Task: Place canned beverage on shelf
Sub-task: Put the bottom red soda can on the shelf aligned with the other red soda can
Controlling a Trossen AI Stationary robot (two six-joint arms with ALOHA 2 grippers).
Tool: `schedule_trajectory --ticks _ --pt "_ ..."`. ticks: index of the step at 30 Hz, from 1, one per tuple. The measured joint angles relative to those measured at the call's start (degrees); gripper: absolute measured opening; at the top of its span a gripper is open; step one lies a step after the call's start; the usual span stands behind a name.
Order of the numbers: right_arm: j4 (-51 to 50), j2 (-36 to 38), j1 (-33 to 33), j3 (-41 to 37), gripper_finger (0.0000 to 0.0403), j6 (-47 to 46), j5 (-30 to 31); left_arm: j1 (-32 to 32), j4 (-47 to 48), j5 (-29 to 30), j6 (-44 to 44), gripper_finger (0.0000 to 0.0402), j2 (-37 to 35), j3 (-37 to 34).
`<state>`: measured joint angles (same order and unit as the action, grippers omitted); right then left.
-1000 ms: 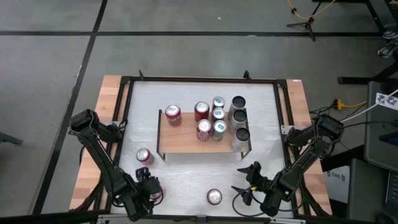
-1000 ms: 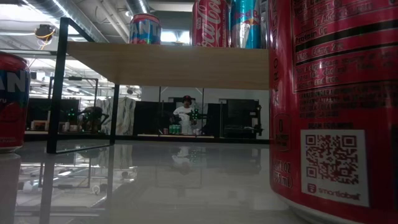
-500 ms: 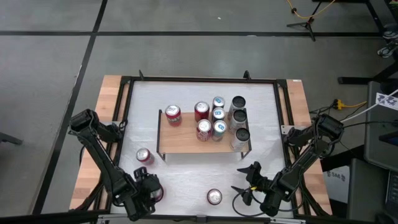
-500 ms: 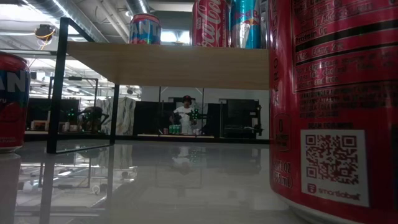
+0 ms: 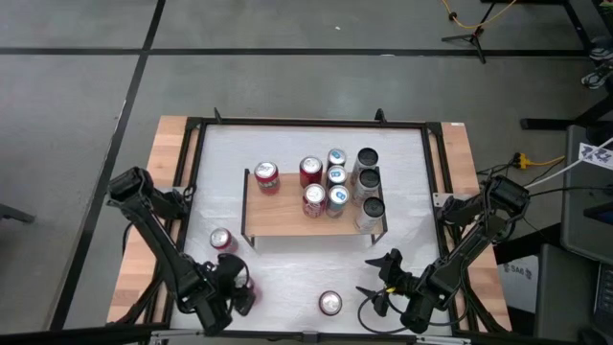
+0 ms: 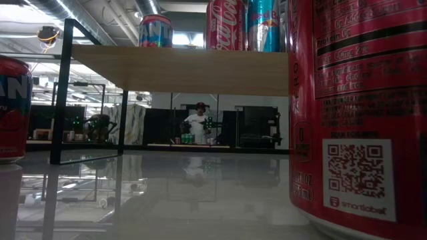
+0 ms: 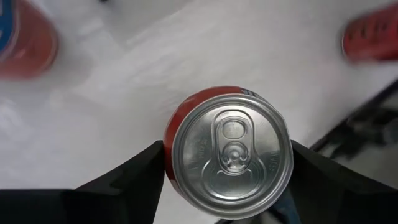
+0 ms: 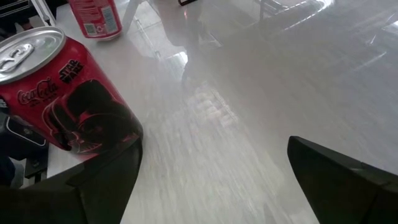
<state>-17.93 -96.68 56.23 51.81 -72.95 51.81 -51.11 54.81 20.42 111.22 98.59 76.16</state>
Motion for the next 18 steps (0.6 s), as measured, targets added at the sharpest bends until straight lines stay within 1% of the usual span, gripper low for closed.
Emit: schedule_trajectory --ticks 3,6,16,18 --pt "0.0 0.0 0.0 0.0 0.0392 0.0 0.0 1.1 0.0 0.0 5.6 0.027 0.0 0.0" --pt "0.0 0.0 0.0 0.0 0.0392 0.0 0.0 2.2 0.0 -0.2 8.3 0.027 0.0 0.0" --pt "0.0 0.0 0.0 0.0 0.0392 0.0 0.0 4.1 0.3 1.4 6.9 0.027 0.0 0.0" --pt "0.0 0.0 0.0 0.0 0.0392 0.0 0.0 4.3 2.0 1.5 6.9 0.027 0.0 0.4"
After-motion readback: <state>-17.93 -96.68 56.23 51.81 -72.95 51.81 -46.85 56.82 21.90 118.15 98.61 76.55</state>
